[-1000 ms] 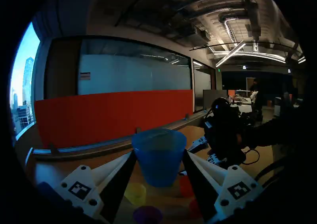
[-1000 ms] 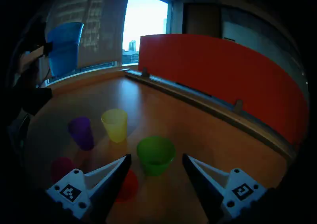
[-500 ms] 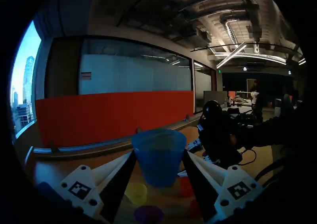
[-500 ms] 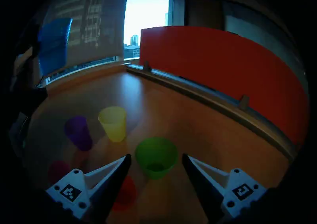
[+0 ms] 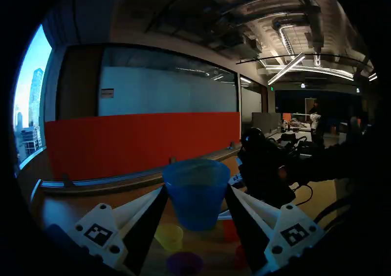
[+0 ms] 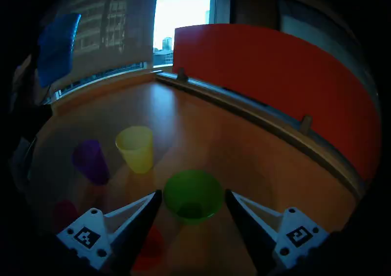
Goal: Pour water
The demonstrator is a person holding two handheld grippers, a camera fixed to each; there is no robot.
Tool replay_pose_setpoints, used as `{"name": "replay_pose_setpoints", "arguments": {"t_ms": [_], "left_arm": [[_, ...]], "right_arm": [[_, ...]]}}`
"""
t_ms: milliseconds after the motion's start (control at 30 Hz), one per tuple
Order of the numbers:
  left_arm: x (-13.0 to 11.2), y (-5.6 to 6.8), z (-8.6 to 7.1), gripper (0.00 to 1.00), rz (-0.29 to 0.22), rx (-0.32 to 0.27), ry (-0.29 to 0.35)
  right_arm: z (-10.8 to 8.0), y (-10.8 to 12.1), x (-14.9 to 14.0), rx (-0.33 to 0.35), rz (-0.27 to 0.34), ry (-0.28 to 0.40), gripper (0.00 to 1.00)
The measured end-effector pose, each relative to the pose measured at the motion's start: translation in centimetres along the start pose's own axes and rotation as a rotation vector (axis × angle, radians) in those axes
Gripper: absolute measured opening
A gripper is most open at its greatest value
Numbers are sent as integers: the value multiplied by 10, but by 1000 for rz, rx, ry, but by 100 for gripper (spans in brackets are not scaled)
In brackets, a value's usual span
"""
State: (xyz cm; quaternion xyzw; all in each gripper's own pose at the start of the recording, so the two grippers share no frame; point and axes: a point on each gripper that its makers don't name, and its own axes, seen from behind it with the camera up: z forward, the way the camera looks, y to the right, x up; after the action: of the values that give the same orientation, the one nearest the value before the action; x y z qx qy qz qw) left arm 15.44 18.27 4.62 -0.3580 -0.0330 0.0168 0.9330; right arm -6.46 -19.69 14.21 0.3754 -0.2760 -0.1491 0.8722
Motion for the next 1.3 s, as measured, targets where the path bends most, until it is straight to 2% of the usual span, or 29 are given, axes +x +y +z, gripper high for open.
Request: {"name": "replay_pose_setpoints", "arguments": {"t_ms": [500, 600, 867, 1300], "left_arm": [[-5, -3, -1, 82, -5, 2, -1], [-6, -3, -1, 82, -6, 1, -2], [-7, -6, -1, 82, -10, 5, 1], [-5, -7, -4, 82, -9, 7, 7]], "right_arm": [[12, -1, -10, 4, 11, -43, 99], [13, -2, -11, 6, 17, -49, 96], [13, -2, -10, 9, 22, -55, 95], [-3, -10, 15, 24, 30, 15, 94]]}}
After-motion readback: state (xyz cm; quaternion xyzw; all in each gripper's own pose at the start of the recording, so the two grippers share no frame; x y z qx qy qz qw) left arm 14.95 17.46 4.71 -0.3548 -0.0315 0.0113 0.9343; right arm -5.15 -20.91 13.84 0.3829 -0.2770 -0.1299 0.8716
